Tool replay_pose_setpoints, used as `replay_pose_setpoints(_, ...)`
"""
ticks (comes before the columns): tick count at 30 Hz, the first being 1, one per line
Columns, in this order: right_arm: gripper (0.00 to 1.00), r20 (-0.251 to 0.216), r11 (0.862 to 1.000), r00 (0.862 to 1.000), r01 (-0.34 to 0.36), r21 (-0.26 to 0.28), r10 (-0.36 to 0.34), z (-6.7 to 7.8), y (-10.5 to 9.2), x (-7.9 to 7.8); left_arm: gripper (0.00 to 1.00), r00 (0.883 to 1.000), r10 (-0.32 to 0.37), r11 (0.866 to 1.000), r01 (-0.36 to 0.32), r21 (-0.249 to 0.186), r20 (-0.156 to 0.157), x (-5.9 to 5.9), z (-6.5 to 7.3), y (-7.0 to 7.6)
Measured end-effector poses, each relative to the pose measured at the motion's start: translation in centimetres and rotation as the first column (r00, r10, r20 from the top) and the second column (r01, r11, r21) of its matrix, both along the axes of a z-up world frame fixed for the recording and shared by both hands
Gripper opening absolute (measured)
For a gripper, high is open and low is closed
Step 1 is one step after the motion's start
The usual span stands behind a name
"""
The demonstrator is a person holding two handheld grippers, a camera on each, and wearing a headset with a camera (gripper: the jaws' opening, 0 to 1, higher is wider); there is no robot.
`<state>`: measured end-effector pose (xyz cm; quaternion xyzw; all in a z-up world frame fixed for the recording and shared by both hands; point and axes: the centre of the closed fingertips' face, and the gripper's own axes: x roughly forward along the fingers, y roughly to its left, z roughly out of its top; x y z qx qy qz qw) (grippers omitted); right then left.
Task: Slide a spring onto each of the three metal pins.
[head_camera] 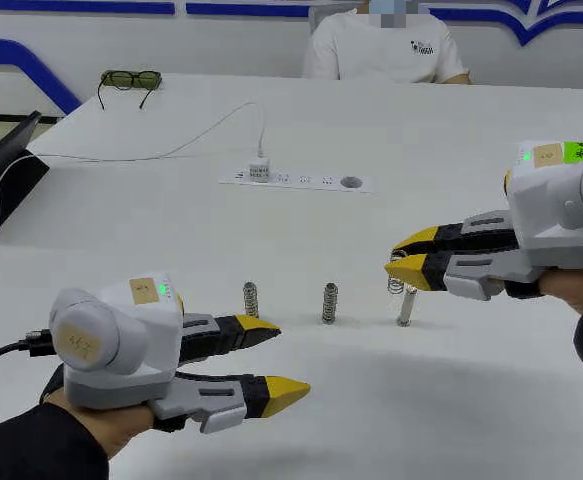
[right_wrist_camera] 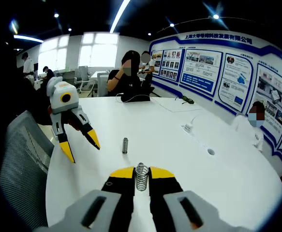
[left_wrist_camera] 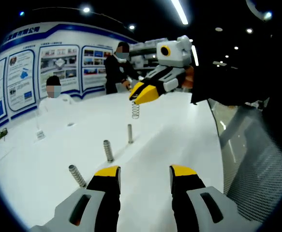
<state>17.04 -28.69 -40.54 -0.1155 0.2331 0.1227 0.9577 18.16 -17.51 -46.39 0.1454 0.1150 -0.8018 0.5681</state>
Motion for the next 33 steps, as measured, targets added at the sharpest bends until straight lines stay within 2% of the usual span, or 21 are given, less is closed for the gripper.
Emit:
replay_pose_setpoints(9, 0.12, 0.010, 0.995, 0.995, 0.099, -0.003, -0.099, -0.7, -2.7, 0.1, 0.42, 1.000, 0.005, 1.000, -0.005, 0.006, -0.005, 0.2, -0.2, 0.1)
replay_pose_setpoints(17, 0.12, 0.007, 0.988, 0.988, 0.154, 0.022, -0.154, -1.8, -4.2, 0.3, 0.42, 1.000, 0.012, 1.000, -0.012, 0.010, -0.006, 0.3, -0.3, 0.3)
replay_pose_setpoints(25, 0.12, -0.005, 0.982, 0.983, 0.182, 0.050, -0.182, -3.3, -4.8, 0.4, 0.42, 1.000, 0.017, 1.000, -0.017, 0.014, -0.007, 0.4, -0.4, 0.3)
replay_pose_setpoints(33, 0.12, 0.001, 0.975, 0.979, 0.203, 0.089, -0.204, -3.6, -5.3, 0.6, 0.41, 1.000, 0.018, 1.000, -0.018, 0.021, -0.006, 0.4, -0.6, 0.4)
